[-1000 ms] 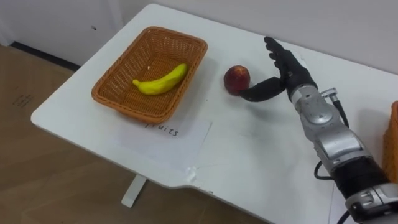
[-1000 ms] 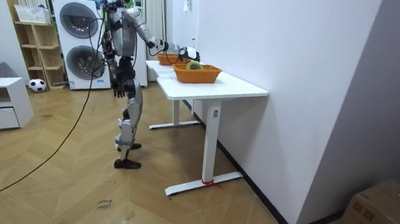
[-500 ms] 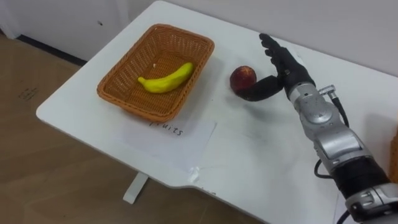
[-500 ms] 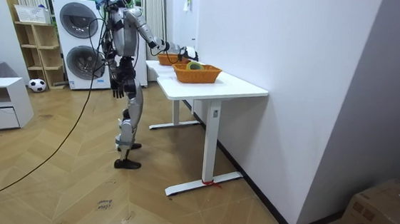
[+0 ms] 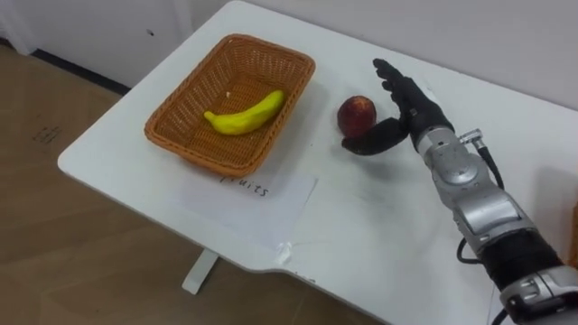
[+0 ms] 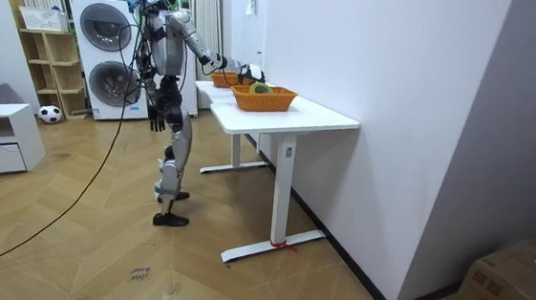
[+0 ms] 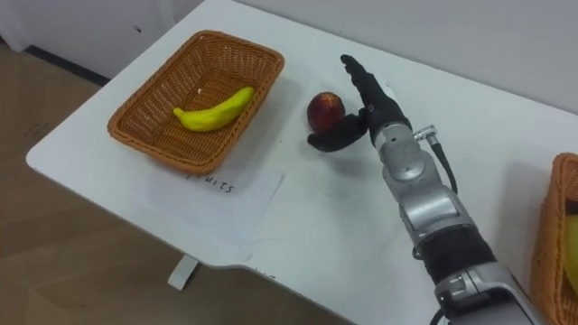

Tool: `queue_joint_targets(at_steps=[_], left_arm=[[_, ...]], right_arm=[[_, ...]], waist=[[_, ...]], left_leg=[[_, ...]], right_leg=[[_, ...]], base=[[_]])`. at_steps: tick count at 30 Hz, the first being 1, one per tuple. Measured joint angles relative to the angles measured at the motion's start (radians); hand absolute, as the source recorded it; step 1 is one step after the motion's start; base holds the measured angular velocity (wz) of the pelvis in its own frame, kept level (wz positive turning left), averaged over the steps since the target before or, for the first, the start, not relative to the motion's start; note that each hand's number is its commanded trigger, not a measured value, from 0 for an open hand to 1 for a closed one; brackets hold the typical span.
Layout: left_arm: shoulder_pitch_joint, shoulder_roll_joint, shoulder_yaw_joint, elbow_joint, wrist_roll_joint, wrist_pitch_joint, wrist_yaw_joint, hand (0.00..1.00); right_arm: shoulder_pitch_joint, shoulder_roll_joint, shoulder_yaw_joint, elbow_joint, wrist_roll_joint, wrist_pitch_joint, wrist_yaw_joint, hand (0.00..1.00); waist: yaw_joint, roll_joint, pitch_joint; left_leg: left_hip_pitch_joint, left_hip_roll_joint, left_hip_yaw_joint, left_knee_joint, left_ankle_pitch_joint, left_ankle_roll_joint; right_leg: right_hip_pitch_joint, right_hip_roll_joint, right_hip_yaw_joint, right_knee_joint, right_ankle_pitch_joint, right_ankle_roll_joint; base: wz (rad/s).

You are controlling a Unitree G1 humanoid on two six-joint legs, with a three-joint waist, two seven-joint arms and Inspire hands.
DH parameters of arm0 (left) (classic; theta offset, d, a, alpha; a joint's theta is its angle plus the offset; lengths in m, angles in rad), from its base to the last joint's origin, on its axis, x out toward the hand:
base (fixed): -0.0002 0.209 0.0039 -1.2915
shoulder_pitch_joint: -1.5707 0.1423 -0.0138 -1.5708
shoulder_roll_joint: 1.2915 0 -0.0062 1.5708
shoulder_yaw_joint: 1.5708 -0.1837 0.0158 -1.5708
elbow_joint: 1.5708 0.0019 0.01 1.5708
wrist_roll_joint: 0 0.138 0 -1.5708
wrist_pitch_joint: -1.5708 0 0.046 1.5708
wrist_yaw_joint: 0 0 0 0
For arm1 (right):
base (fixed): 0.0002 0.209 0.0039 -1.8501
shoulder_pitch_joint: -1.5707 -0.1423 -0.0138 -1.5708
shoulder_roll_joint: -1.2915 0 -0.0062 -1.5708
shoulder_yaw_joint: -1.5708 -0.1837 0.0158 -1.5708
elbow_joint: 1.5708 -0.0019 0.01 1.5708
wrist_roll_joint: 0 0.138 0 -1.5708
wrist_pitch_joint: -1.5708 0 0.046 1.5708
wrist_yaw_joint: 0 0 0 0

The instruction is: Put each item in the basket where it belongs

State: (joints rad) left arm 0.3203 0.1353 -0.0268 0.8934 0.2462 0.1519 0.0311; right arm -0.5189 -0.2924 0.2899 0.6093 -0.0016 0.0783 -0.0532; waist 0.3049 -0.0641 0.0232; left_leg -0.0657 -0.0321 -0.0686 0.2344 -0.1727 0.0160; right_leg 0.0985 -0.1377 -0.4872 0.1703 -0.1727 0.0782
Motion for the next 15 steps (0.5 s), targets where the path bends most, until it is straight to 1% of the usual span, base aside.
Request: queue_joint_targets(at_steps=[1, 5, 6, 11, 15], left_arm=[[-0.002, 0.001, -0.004, 0.0, -0.001, 0.0, 0.0, 0.0], [-0.008, 0.003, -0.012, -0.001, -0.007, -0.007, -0.004, 0.0], [-0.01, 0.003, -0.012, -0.001, -0.017, -0.008, -0.004, 0.0], [-0.025, 0.005, -0.017, -0.001, -0.031, -0.009, -0.003, 0.0], [-0.04, 0.012, -0.018, 0.0, -0.058, -0.013, -0.003, 0.0]], right_arm=[[-0.004, 0.0, 0.0, 0.027, 0.0, -0.002, 0.0, 0.0], [-0.013, -0.002, -0.001, 0.074, 0.0, -0.005, -0.001, 0.0], [-0.016, -0.003, -0.001, 0.08, 0.0, -0.017, -0.004, 0.0], [-0.077, -0.003, -0.001, 0.155, 0.037, -0.035, -0.011, 0.0], [-0.106, -0.004, -0.002, 0.188, 0.042, -0.036, -0.012, 0.0]], waist=[[0.0, 0.002, 0.0007], [0.001, 0.004, 0.0026], [0.001, 0.005, 0.0026], [0.0, 0.004, 0.0038], [0.001, 0.002, 0.0043]], left_leg=[[-0.007, 0.0, -0.003, 0.004, 0.0, 0.0], [-0.032, 0.0, -0.005, 0.018, 0.0, 0.0], [-0.04, 0.0, -0.004, 0.021, 0.0, 0.0], [-0.064, 0.001, -0.005, 0.028, 0.0, 0.0], [-0.077, 0.0, -0.011, 0.032, 0.0, 0.0]], right_leg=[[-0.001, 0.0, -0.01, 0.0, 0.0, 0.0], [-0.019, 0.001, -0.011, 0.001, 0.0, 0.0], [-0.026, 0.0, -0.011, 0.002, 0.0, -0.001], [-0.049, 0.0, -0.01, 0.006, 0.002, -0.004], [-0.057, 0.002, -0.01, 0.007, 0.002, -0.004]], base=[[0.12], [0.03], [0.0], [0.01], [0.04]])
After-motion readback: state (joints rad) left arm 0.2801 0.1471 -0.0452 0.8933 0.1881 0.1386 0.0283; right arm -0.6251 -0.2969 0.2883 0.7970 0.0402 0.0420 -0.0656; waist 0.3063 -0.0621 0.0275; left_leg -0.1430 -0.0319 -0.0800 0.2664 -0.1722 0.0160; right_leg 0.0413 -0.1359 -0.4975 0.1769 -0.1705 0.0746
